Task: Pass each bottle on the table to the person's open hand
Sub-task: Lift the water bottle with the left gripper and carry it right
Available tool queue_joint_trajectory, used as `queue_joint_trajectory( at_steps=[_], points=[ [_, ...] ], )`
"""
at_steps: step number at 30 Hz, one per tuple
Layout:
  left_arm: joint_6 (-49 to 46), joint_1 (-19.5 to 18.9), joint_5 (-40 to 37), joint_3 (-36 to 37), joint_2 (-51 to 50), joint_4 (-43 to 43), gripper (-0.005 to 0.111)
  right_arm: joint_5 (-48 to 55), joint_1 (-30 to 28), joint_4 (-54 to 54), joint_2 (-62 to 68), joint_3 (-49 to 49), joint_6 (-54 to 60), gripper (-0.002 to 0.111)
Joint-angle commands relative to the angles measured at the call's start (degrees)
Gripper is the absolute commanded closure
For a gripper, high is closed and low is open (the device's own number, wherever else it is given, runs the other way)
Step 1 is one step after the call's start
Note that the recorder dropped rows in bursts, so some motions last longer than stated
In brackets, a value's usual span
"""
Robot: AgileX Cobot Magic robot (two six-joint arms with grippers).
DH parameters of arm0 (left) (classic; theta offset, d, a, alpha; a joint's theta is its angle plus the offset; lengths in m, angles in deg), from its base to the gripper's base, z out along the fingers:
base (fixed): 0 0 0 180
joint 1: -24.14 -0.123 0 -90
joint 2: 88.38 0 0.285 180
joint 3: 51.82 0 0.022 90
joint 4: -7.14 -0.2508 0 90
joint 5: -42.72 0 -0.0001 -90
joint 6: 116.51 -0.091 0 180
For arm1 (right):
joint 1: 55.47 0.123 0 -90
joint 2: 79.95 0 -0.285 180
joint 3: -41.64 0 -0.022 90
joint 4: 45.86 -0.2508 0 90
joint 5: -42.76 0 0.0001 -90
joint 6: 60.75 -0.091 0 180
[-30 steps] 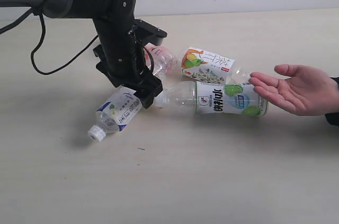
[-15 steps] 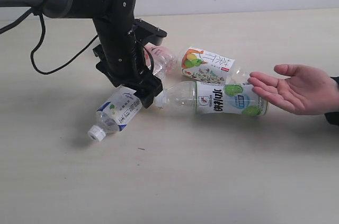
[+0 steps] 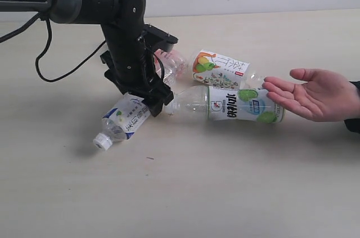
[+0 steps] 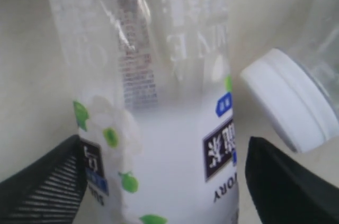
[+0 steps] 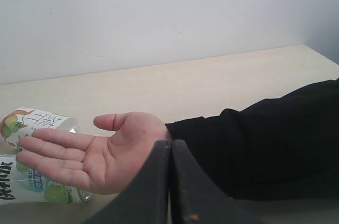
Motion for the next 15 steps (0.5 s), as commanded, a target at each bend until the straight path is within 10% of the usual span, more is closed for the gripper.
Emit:
queue_joint_trajectory(
  at_steps=[1,8,15],
  points=[
    [0.5,-0.3,0.2,0.0,0.1,0.7,0.045,-0.5,0.1,0.2,-0.3,-0.3,0.0,0.108],
    [0.5,-0.3,-1.6,0.0,0.1,0.7,0.104,-0.5,0.1,0.2,-0.3,-0.3,0.0,0.108],
    [0.5,-0.3,-4.2,0.0,3.8,0.7,0.107,-0.5,0.1,0.2,-0.3,-0.3,0.0,0.108]
  ],
)
